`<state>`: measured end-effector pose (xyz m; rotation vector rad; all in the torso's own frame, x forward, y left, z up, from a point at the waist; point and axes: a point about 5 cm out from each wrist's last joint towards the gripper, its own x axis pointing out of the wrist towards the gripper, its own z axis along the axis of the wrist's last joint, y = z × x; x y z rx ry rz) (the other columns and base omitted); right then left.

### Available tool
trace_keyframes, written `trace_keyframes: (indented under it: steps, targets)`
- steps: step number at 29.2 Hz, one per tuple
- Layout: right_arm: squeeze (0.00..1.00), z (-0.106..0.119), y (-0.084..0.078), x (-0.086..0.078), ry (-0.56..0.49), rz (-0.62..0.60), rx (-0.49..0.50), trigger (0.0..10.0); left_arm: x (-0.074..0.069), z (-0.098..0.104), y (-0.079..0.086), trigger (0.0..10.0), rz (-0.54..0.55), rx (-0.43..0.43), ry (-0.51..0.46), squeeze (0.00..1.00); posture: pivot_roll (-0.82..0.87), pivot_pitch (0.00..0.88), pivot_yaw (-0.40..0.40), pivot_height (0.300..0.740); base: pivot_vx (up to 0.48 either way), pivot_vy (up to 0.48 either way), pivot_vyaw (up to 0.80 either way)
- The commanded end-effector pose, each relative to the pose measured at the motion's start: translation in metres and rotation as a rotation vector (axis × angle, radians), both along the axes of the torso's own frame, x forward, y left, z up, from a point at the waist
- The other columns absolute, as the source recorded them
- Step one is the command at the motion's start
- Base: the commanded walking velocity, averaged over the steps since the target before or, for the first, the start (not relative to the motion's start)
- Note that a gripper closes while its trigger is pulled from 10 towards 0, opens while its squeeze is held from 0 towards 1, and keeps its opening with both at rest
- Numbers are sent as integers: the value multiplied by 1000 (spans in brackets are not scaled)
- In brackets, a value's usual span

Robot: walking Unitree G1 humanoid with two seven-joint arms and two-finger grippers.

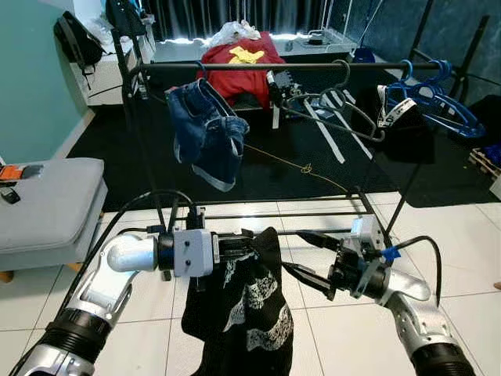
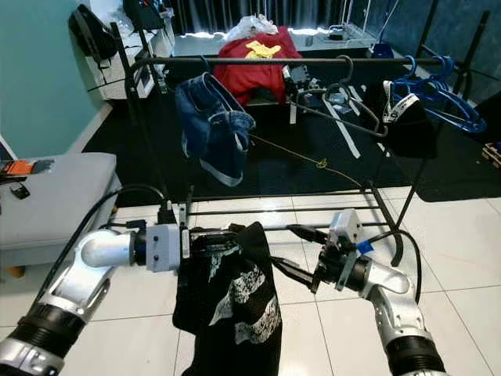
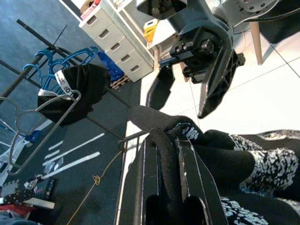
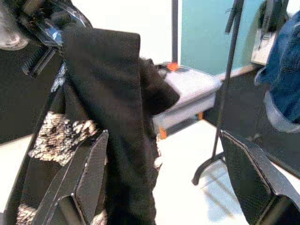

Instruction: Hang hanger

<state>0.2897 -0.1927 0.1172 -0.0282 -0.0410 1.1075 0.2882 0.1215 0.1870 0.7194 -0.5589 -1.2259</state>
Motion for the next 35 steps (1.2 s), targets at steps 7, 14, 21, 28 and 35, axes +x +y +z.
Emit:
trace_keyframes:
  steps: [7,14,21,28,35]
  targets:
    - [0,-21,16,-2,138,167,-57,10000,-10,9,-12,10000,-98,-44,-49,0,76,28,49,740,0,0,0]
    - [0,-14,20,23,99,124,-135,10000,-19,12,-24,10000,-199,-17,-87,0,87,34,22,740,0,0,0]
    - [0,-13,28,20,93,196,-148,10000,-19,9,-26,10000,-202,-8,-84,0,84,39,13,740,0,0,0]
    - [0,-20,35,14,118,264,-129,0,-14,11,-25,10000,-162,-2,-91,0,89,48,18,740,0,0,0]
    - [0,-23,34,13,117,247,-125,0,-9,10,-20,10000,-126,30,-110,0,87,51,26,740,0,0,0]
